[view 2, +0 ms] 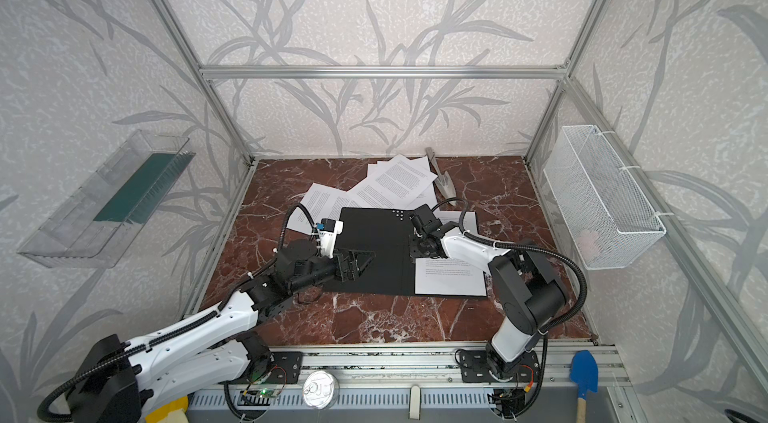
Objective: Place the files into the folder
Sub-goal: 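Press the clip lever down onto the papers with the right gripper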
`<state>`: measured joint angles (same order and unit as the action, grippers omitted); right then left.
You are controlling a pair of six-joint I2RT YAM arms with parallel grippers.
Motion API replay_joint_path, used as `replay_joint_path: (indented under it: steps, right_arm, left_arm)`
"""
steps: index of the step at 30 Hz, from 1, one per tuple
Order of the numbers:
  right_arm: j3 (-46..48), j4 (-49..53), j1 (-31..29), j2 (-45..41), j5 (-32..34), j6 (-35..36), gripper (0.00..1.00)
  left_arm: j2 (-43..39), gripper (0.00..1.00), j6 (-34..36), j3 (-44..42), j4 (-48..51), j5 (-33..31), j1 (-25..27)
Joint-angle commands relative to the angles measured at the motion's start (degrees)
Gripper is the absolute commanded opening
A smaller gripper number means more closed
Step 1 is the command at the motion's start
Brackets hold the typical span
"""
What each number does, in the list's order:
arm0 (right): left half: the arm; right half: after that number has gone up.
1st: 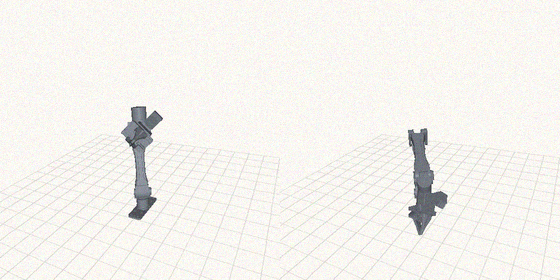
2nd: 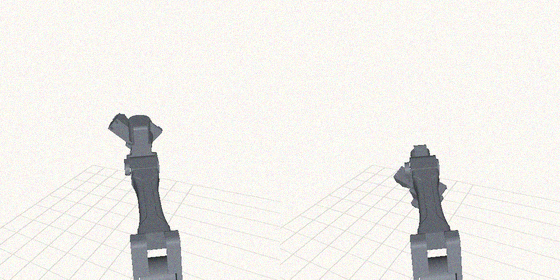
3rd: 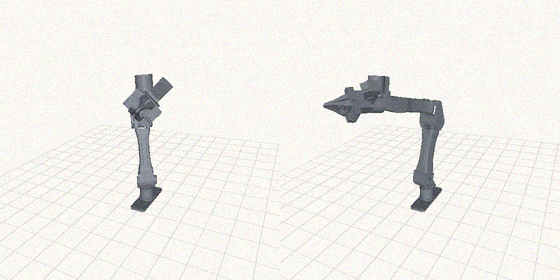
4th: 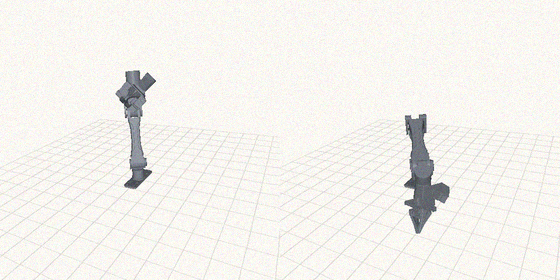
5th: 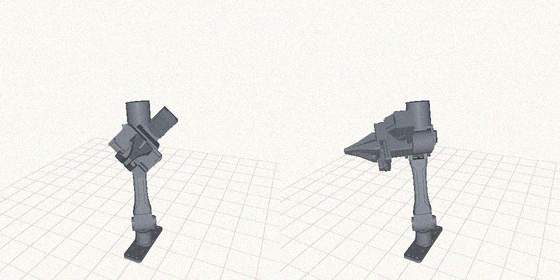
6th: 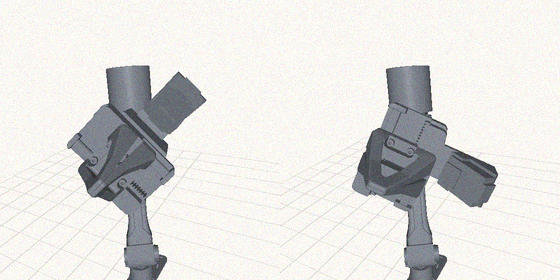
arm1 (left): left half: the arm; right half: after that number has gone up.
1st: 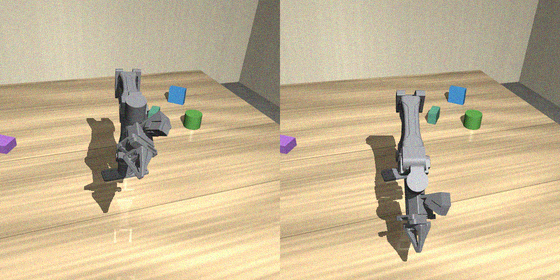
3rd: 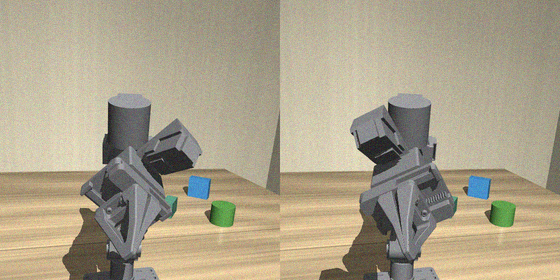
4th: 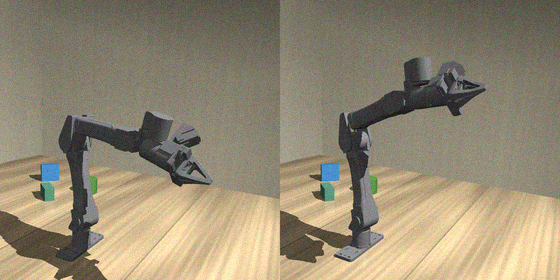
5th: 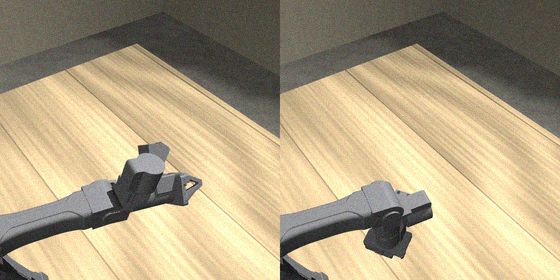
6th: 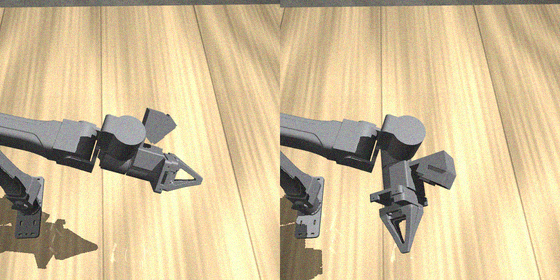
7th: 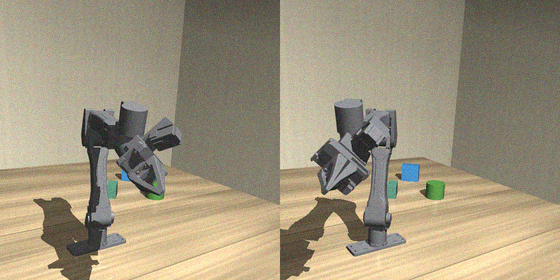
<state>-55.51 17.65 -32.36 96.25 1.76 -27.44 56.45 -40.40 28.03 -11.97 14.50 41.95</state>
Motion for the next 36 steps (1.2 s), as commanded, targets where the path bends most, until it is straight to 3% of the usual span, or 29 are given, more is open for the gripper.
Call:
replay_joint_path:
  steps: [1, 20, 36]
  right_arm:
    - [-2.5, 0.5, -0.2, 1.2, 1.2, -0.2, 0.34]
    - [-3.2, 0.4, 0.6, 3.8, 0.6, -0.6, 0.17]
    - [0.3, -0.6, -2.8, -3.6, -1.2, -5.4, 0.12]
  left_arm:
    - [0.2, 0.99, 1.1, 1.9, -0.3, -0.2, 0.3]
    - [0.6, 0.99, 0.9, 1.9, -0.3, -0.9, 0.3]
    - [0.6, 0.99, 0.9, 2.1, 0.9, -2.2, 0.2]
